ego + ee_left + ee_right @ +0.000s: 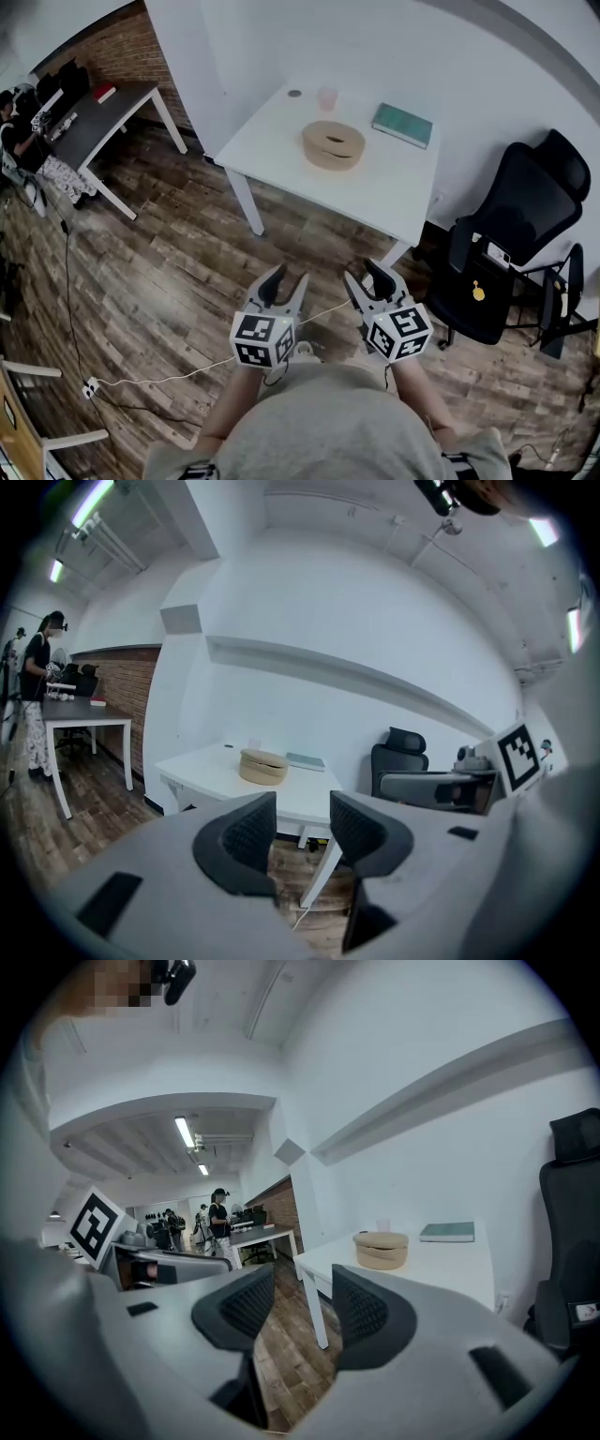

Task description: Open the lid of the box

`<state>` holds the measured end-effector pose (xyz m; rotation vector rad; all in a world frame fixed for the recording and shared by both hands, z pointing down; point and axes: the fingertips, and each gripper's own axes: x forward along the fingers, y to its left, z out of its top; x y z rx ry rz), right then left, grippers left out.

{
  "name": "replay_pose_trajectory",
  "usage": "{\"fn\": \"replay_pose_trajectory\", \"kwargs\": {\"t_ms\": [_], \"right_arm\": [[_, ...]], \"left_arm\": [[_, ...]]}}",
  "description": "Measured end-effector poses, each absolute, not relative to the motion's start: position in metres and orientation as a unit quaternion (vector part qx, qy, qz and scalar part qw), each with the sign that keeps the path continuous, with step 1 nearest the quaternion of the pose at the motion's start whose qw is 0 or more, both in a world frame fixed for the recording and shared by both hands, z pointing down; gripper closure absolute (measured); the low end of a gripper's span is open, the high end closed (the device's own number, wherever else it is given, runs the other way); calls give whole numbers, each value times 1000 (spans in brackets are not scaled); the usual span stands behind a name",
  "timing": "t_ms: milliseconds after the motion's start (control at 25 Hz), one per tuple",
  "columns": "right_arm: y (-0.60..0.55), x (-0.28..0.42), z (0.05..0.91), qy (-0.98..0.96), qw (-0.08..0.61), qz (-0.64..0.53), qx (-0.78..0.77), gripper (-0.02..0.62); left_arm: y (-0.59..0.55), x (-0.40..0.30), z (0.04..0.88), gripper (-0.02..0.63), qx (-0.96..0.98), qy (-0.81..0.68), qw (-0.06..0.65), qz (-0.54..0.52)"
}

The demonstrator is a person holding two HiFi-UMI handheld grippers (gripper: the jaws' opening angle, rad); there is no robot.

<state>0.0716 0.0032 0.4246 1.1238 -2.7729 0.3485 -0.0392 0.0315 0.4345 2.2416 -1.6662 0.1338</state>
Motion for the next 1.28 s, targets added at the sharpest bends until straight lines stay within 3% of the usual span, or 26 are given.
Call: {"fn": "replay_pose_trajectory", "kwargs": {"t_ms": [1280], "right_arm": [[-190,-23,441,-917,91,85,380,407]], "left_arm": [[-161,-142,467,439,782,-589,197,45]]}}
